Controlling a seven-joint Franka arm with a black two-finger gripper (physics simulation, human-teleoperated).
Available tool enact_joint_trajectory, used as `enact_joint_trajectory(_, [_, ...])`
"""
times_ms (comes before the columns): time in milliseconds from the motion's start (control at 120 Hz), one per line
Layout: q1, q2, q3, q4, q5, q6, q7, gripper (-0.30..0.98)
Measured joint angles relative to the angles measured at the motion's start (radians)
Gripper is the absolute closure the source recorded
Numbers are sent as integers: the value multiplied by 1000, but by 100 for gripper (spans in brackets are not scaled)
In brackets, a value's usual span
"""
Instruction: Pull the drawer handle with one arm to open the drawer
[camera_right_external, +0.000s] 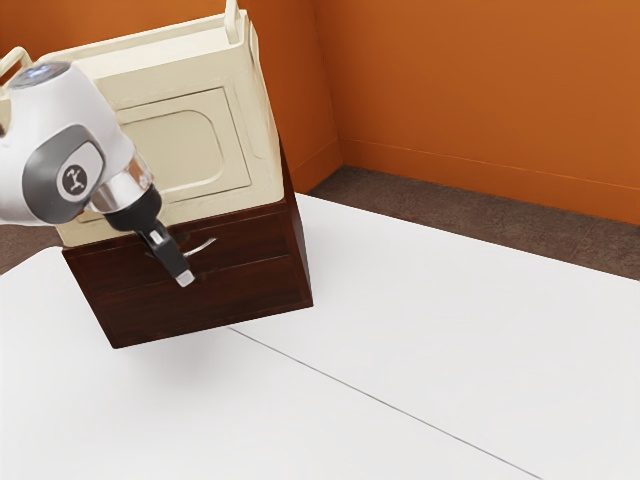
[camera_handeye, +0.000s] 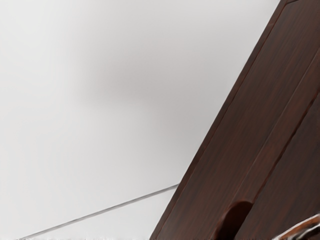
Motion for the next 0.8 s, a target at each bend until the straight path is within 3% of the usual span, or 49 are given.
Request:
enact_joint_trajectory(500, [-25, -63, 0, -99, 45, 146, 37, 3])
enact_joint_trajectory(800, [-31, -58, -21, -106, 164, 179, 101, 4])
